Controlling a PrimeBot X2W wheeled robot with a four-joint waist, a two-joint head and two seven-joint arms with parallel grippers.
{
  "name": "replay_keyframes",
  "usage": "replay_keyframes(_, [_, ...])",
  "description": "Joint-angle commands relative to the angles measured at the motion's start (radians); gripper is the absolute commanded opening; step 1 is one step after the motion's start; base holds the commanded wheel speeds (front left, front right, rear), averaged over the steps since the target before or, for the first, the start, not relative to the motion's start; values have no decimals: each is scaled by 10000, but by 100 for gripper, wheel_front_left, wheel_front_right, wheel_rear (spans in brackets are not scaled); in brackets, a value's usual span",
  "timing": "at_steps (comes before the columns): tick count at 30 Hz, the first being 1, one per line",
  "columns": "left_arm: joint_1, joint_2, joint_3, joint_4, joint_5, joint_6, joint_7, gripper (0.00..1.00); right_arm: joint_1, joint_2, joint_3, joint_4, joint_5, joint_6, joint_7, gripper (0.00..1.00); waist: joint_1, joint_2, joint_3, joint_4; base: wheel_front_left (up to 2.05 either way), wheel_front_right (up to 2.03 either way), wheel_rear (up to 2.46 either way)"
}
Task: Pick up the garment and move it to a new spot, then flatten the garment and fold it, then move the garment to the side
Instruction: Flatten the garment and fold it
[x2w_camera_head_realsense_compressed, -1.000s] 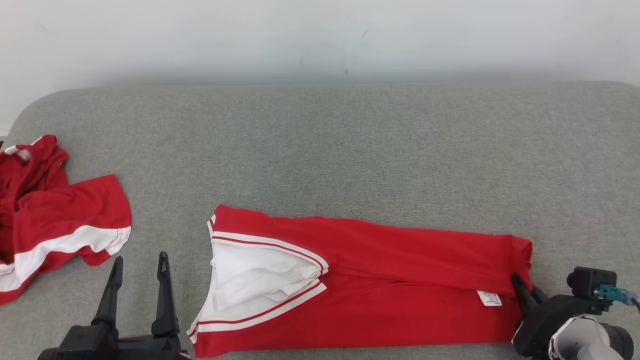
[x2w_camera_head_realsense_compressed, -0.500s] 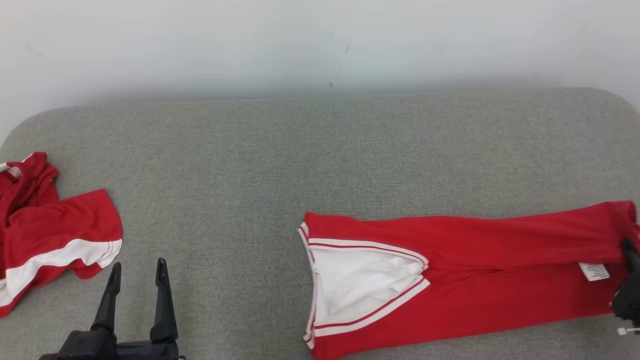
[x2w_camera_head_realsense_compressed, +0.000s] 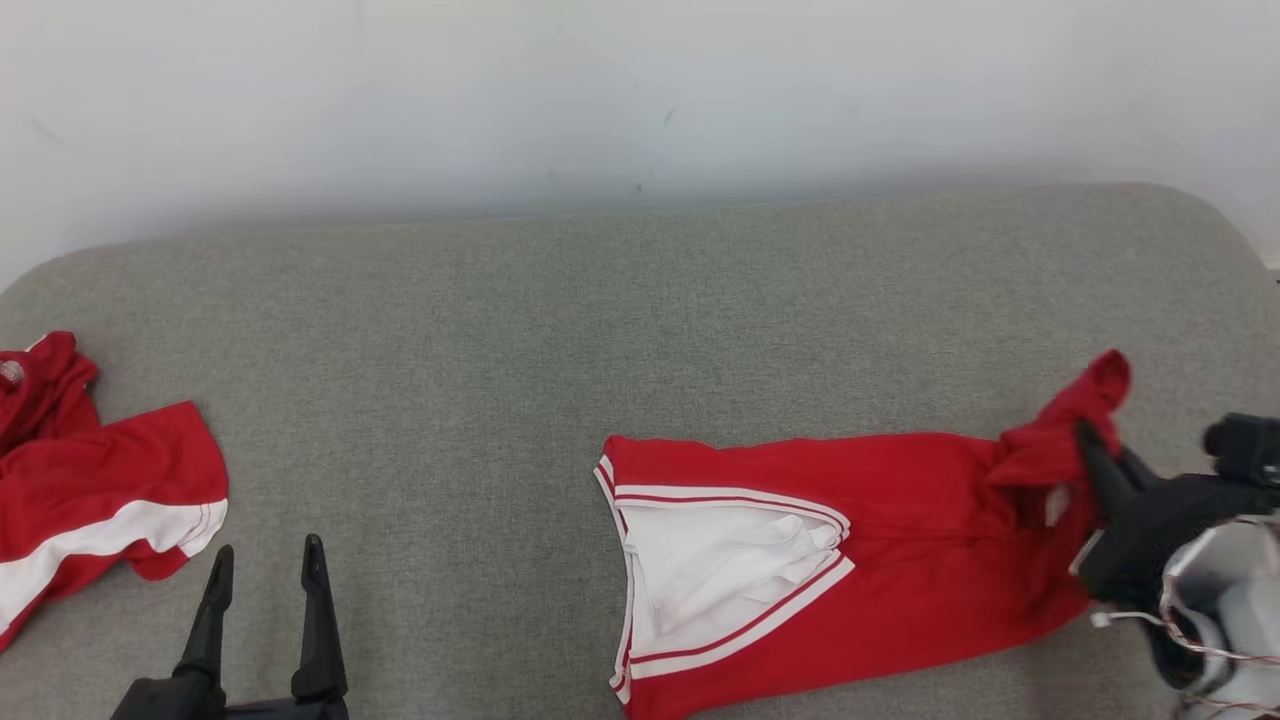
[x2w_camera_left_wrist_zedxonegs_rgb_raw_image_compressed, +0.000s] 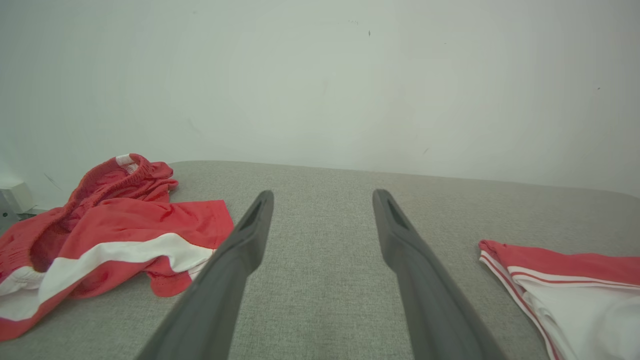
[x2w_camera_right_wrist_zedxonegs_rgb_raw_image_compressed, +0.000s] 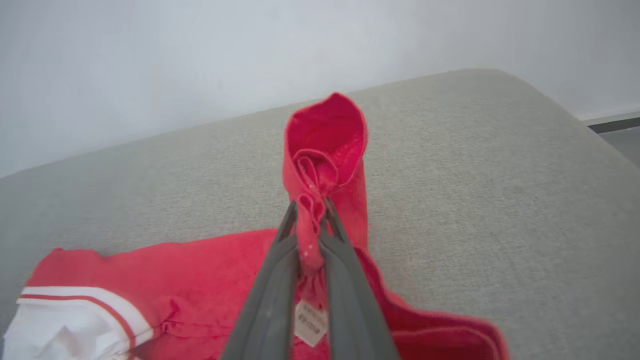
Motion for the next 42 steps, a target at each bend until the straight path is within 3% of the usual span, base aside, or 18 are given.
replay_keyframes(1, [94, -38, 48, 24, 57, -20, -30, 100, 185, 382, 271, -666, 337, -25, 257, 0, 0, -1, -11, -25, 0, 0, 0])
replay_keyframes(9, [-144, -85, -94, 175, 37, -51, -30, 100, 629, 1684, 1172, -2702, 804, -25, 981, 0, 0, -1, 33, 224, 0, 0, 0])
replay_keyframes(14, [-264, -107, -201, 269, -27, -32, -30, 100, 814, 2402, 1578, -3202, 663, -25, 1237, 0, 0, -1, 116, 507, 0, 0, 0])
replay_keyframes(22, [-475, -113, -434, 478, -69, -48, -30, 100, 572, 3206, 1977, -2769, 408, -25, 1098, 0, 0, -1, 249, 987, 0, 0, 0])
replay_keyframes(36, [-781, -117, -741, 738, -234, 46, -30, 100, 189, 3498, 2567, -1342, 534, -25, 406, 0, 0, -1, 466, 1443, 0, 0, 0])
replay_keyframes(37, [-808, -117, -732, 778, -245, 36, -30, 100, 158, 3493, 2608, -1283, 555, -25, 332, 15, 0, -1, 472, 1447, 0, 0, 0])
replay_keyframes(38, [-836, -117, -726, 803, -252, 25, -30, 100, 104, 3499, 2698, -1278, 534, -25, 206, 100, 0, -1, 475, 1445, 0, 0, 0])
replay_keyframes(42, [-793, -118, -669, 873, -274, 17, -30, 100, -57, 3497, 2923, -1448, 378, -25, -418, 100, 0, -1, 409, 1315, 0, 0, 0])
